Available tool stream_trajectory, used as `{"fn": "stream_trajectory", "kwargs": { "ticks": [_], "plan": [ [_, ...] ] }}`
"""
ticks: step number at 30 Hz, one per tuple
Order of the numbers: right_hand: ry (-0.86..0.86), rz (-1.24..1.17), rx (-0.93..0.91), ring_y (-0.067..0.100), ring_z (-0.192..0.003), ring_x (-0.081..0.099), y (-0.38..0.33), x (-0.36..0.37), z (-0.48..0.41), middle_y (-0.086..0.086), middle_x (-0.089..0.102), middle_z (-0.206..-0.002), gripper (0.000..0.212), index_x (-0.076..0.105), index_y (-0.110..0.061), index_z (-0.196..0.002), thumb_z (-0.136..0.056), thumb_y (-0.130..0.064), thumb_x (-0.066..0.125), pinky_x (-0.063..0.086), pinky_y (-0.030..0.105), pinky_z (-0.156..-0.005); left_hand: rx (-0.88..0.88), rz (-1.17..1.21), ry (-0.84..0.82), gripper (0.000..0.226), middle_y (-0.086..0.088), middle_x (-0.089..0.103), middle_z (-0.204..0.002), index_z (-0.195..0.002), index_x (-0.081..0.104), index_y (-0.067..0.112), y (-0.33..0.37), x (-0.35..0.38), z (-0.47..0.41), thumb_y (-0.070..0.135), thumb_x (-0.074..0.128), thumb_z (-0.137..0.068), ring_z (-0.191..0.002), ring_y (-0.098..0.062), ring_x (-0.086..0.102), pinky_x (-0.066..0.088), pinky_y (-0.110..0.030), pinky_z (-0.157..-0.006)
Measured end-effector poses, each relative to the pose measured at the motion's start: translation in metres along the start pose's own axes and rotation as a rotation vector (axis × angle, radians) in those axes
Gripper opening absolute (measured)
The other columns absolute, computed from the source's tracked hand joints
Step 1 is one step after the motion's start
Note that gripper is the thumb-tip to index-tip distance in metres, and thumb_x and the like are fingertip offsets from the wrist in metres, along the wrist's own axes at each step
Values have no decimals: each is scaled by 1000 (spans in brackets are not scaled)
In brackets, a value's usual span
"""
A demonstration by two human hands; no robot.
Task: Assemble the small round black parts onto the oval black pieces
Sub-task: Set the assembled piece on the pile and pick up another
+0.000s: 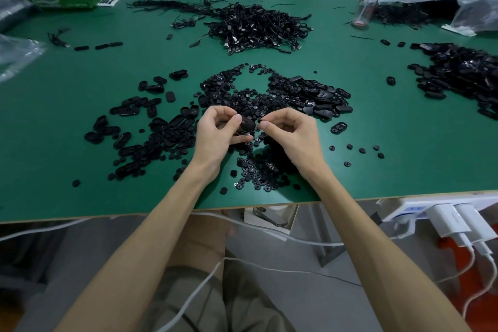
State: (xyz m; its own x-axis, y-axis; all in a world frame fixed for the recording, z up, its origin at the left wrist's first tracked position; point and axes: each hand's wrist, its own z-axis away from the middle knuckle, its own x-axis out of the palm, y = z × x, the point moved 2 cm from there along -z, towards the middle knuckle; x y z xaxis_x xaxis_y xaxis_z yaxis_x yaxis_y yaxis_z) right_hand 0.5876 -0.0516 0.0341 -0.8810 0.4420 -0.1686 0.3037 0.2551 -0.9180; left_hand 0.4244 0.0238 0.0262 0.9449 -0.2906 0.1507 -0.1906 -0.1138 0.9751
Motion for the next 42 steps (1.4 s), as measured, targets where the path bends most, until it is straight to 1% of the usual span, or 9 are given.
{"fn": "stream_trajectory", "kwargs": {
  "ticks": [5, 10, 15, 21, 26, 32, 35, 40, 42],
  "plan": [
    [-3, -36, 19, 11, -80, 71, 1, 0, -1, 0, 77, -86, 6, 76, -12, -90, -88, -10, 80, 56, 23, -79, -1, 17, 3, 6, -18, 50, -109, -105, 55, 5, 1, 1, 1, 1, 57, -104, -102, -44, 71, 65, -49, -72],
    [5, -37, 6, 12, -82, 72, 2, 0, -1, 1, 77, -87, 9, 74, -11, -95, -88, -8, 79, 56, 23, -79, -4, -10, -10, 17, -19, 56, -108, -115, 53, 3, 3, 2, 3, 0, 63, -100, -81, -24, 74, 63, -37, -61],
    [0, -16, -1, 8, -81, 67, 4, -2, -2, -2, 75, -88, 12, 76, -14, -99, -88, -12, 80, 52, 23, -78, -1, -56, -29, 31, -19, 69, -108, -121, 58, -1, 4, 2, 4, -4, 71, -93, -79, -20, 72, 58, -27, -60],
    [-14, 8, -13, 8, -80, 66, 5, -2, -2, -6, 75, -86, 11, 77, -17, -97, -88, -12, 79, 52, 25, -79, 76, -142, -83, 23, -16, 76, -103, -113, 71, 8, 6, 2, 5, 0, 75, -91, -82, -23, 69, 52, -25, -61],
    [-14, -4, -2, 8, -80, 68, 4, 0, -2, -5, 76, -86, 10, 75, -20, -91, -87, -14, 81, 54, 25, -79, 86, -189, -94, 23, 0, 76, -101, -114, 75, 10, 4, 2, 4, 1, 73, -93, -79, -6, 66, 56, -24, -65],
    [29, 47, -27, 11, -79, 60, 4, -4, -2, -8, 70, -89, 5, 76, -21, -89, -87, -21, 81, 52, 31, -79, 77, -175, -98, 24, -7, 76, -104, -112, 76, 15, 3, 1, 3, 1, 74, -92, -85, -18, 72, 59, -26, -68],
    [2, 36, -15, 9, -75, 57, 3, -2, -1, -8, 70, -82, 5, 75, -17, -91, -89, -19, 80, 49, 32, -75, 69, -166, -104, 25, -10, 77, -104, -116, 76, 9, 1, 1, 3, 1, 74, -92, -89, -20, 76, 61, -29, -73],
    [6, -2, 7, 7, -75, 64, 3, -2, -1, -8, 72, -80, 8, 74, -14, -93, -88, -13, 80, 52, 25, -76, 43, -112, -120, 28, -20, 75, -111, -121, 71, -3, -2, 2, 1, -7, 69, -93, -96, -28, 77, 63, -34, -83],
    [10, -9, 18, 10, -79, 68, 3, 0, -1, -3, 75, -84, 9, 73, -11, -94, -88, -10, 79, 55, 28, -79, 45, -100, -129, 27, -21, 74, -111, -120, 69, -6, -3, 3, 1, -9, 67, -94, -97, -28, 78, 63, -32, -83]
  ]
}}
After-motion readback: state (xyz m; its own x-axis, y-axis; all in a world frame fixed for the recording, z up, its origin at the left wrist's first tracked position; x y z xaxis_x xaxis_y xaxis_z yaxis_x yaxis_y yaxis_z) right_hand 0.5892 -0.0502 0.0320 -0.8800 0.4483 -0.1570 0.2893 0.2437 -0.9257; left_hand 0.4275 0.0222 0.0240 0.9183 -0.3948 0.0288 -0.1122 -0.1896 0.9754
